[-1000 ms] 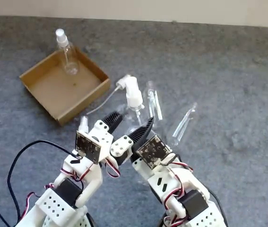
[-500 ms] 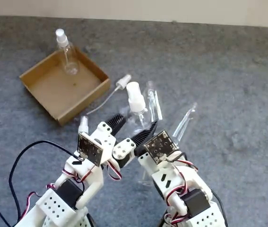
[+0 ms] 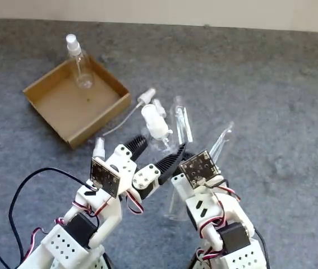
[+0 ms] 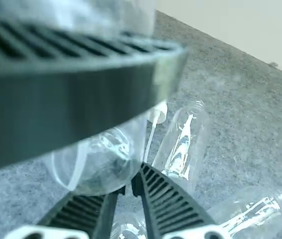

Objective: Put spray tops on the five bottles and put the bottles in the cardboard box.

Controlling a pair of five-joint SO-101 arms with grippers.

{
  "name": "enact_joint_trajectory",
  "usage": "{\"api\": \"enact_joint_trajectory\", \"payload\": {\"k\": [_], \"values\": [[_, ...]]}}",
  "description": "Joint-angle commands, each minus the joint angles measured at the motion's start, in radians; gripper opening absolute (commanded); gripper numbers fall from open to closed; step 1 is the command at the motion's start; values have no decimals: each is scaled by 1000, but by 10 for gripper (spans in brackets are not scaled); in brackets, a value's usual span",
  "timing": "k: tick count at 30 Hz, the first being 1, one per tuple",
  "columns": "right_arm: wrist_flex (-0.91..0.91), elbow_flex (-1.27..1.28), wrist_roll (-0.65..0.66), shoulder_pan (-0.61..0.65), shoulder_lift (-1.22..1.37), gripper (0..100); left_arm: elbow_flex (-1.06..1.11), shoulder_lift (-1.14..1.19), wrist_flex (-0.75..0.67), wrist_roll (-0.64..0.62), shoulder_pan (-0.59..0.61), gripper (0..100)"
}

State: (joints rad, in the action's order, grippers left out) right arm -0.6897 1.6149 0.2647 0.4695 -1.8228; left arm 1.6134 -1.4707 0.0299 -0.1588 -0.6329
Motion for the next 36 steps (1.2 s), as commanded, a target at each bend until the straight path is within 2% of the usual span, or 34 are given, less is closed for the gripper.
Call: {"api": "enact_joint_trajectory", "payload": {"k": [1, 6, 25, 31, 36], "values": [[51, -30, 9, -28, -16, 8, -12, 2, 25, -6, -16, 45], [54, 7, 9, -24, -16, 9, -59, 2, 26, -9, 73, 45], [56, 25, 9, -22, -16, 9, -255, 16, 34, -5, 705, 46], [56, 25, 9, -22, -16, 9, -334, 18, 164, 149, 788, 45], [56, 45, 8, -22, -16, 9, -383, 41, 167, 157, 852, 45]]}}
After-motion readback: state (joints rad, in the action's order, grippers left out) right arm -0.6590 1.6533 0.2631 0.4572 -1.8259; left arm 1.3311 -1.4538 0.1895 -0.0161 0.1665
